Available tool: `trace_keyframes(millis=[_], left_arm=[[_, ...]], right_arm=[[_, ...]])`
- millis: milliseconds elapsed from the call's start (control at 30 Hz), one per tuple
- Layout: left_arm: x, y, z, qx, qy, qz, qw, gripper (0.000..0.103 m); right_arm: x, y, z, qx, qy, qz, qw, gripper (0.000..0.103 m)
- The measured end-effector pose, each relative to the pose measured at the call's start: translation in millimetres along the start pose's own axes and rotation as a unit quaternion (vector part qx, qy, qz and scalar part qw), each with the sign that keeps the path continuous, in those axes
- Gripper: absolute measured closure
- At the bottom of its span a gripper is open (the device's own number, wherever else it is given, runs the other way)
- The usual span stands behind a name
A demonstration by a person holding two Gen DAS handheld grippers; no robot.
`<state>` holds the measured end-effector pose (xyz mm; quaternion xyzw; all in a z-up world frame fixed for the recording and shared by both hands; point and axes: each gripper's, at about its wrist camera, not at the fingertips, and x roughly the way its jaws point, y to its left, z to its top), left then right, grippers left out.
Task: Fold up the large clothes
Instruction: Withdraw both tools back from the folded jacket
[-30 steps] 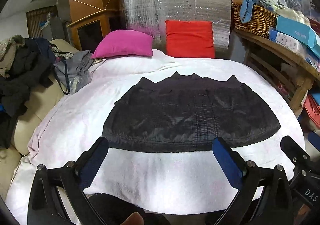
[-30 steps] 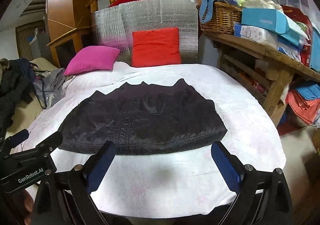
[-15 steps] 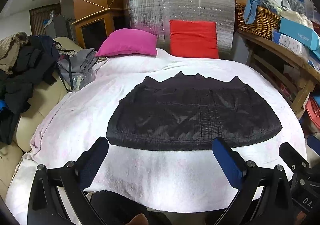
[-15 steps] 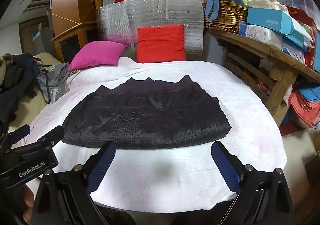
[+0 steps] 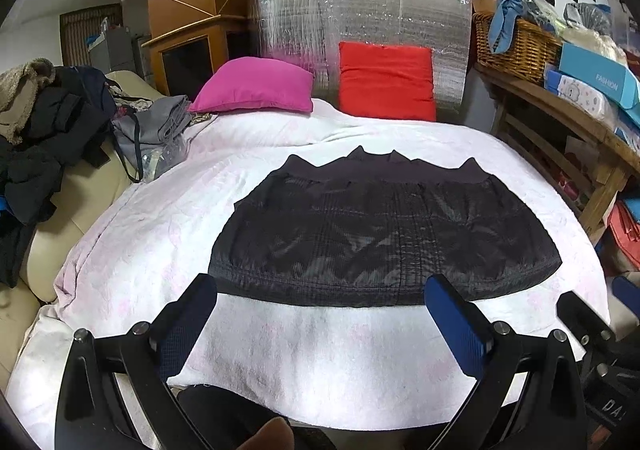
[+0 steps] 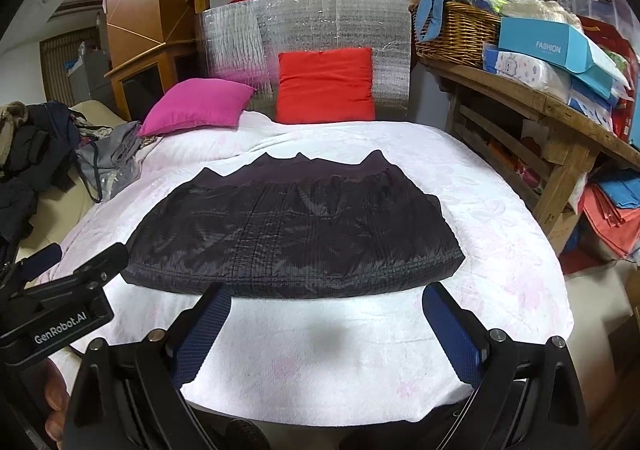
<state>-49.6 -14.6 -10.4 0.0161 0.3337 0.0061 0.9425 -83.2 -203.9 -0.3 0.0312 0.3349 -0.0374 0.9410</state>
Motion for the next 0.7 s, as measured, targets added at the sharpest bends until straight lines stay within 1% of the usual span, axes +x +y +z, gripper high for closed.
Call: trace_keyframes(millis=[133, 400, 567, 700], left_arm=[[4, -2, -1, 0.005, 0.006, 0.005, 1.0000, 0.000], [8, -5, 1, 0.012, 0.009, 0.006, 0.9999, 0.000], [6, -9, 2, 0.019, -0.002, 0.000, 0.9998, 0.000], [6, -12, 3, 0.026, -0.003, -0.004, 0.9997, 0.000]], right_arm=[[1, -2, 1, 0.000, -0.006, -0.006, 1.000, 0.005], [6, -1, 3, -0.002, -0.002, -0.005, 1.000, 0.005], [10, 0, 5, -0.005, -0.001, -0.006, 1.000, 0.005], [12, 2, 6, -0.006, -0.001, -0.006, 1.000, 0.005]])
